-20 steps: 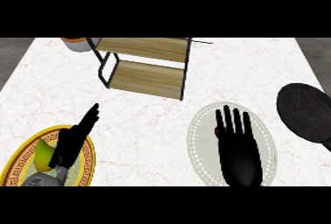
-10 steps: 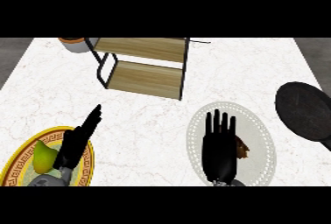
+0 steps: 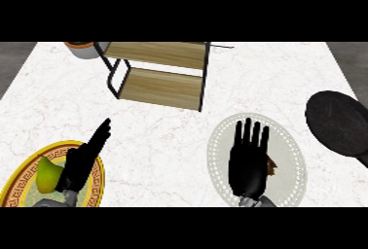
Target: Pick the sweet potato from the placemat and place it in the tiered shelf
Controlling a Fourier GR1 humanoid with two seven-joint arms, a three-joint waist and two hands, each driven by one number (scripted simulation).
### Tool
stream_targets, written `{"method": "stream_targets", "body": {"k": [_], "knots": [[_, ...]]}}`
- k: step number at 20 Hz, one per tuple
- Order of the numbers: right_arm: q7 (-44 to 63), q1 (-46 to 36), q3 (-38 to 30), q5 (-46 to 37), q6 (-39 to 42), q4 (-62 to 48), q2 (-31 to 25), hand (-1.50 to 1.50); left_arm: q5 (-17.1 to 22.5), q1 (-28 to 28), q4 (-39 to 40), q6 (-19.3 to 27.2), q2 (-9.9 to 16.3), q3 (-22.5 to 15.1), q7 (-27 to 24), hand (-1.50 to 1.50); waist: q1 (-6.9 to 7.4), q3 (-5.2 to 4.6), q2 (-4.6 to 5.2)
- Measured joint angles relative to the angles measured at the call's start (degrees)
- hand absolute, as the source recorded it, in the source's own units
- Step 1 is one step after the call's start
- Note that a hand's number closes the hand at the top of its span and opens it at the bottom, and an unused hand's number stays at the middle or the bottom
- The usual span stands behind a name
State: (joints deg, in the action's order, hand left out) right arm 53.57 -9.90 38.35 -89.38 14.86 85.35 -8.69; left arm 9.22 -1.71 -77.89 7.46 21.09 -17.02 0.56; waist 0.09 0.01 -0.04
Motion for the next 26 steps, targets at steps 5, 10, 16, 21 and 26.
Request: {"method": "stream_targets", "body": {"k": [5, 10, 16, 21, 26], "knots": [[-1.3, 1.8, -1.9, -2.1, -0.8, -0.6, -0.2, -1.50, -1.5, -0.6, 2.1, -2.8, -1.2, 2.6, -0.7, 0.00, -0.07, 0.00, 0.01], [-2.9, 1.9, -4.1, -3.9, -1.9, -2.8, 0.9, -1.50, -3.8, -1.1, 2.9, -4.2, -3.1, 4.4, -0.4, 0.00, -0.02, -0.05, -0.06], [-4.2, 0.3, -6.9, -4.8, -3.9, -6.8, 2.6, -1.50, -4.6, -0.4, -0.7, -6.0, -2.9, 6.5, 2.6, 0.00, 0.22, -0.21, -0.37], [-6.1, -1.2, -9.4, -4.9, -4.1, -9.2, 3.3, -1.50, -5.7, 0.3, -0.6, -7.2, -4.0, 7.8, 2.2, 0.00, 0.19, -0.20, -0.36], [-9.4, -3.6, -11.6, -3.8, -5.9, -14.1, 3.6, 1.50, -7.3, -0.5, 0.1, -6.6, -5.9, 7.9, 2.4, 0.00, 0.38, -0.27, -0.51]]}}
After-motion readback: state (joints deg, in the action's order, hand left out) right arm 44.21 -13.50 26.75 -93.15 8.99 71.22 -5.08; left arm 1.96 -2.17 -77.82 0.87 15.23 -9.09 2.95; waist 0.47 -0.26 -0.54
